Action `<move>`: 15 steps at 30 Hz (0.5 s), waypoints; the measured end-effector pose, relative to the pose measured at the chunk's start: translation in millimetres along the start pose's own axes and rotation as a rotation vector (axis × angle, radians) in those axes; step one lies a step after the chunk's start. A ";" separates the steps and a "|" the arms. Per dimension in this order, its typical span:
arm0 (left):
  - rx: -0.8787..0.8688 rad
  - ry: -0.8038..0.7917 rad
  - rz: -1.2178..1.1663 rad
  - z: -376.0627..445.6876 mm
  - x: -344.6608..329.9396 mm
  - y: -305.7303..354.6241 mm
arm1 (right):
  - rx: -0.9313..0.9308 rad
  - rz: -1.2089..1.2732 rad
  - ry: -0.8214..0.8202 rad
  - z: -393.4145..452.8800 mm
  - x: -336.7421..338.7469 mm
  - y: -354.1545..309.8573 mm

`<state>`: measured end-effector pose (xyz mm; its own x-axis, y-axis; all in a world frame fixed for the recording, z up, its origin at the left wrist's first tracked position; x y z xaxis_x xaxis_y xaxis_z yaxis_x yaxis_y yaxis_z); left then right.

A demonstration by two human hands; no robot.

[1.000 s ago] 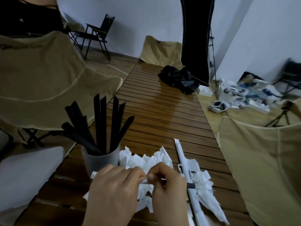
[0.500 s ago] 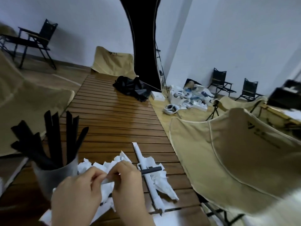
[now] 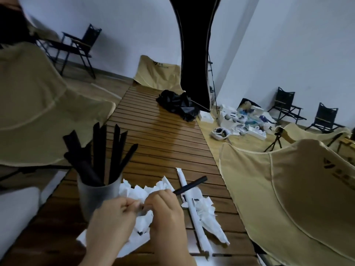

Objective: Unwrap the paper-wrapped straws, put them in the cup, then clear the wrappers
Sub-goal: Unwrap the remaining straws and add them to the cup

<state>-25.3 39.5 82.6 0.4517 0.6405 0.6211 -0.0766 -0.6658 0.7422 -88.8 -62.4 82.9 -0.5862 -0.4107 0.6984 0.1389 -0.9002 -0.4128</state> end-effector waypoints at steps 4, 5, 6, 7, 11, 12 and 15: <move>0.010 0.060 -0.135 -6.6 4.8 -0.5 | 0.081 -0.065 0.012 -0.5 2.5 3.5; 0.006 0.055 -0.193 -8.2 4.7 -0.5 | 0.096 -0.091 0.005 -1.3 3.1 3.3; 0.001 0.045 -0.253 -8.6 4.4 -1.0 | 0.102 -0.105 -0.004 -2.2 3.3 2.8; -0.003 0.024 -0.303 -8.8 4.2 -1.8 | 0.099 -0.110 -0.016 -2.7 3.4 2.5; -0.008 -0.081 -0.434 -13.7 5.8 -5.6 | 0.043 -0.126 -0.110 -3.3 -1.1 9.5; -0.018 -0.082 -0.400 -14.4 5.9 -7.8 | 0.031 -0.123 -0.138 -3.2 -2.8 11.6; -0.068 -0.021 -0.282 -14.8 8.2 -12.6 | 0.038 -0.113 -0.217 -4.0 -8.4 15.5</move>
<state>-33.8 58.8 82.0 0.4820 0.7879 0.3831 -0.0042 -0.4352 0.9003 -84.8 -72.3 68.3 -0.4147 -0.3251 0.8499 0.1150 -0.9452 -0.3055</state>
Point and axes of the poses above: each hand's wrist, its own z-axis towards the middle knuckle, its own x-axis out of the back of the hand, y = z × x, the point moved 2 cm from there along z, towards the middle knuckle, and after that the axes turned 9 degrees about -y, right-handed, at the moved point
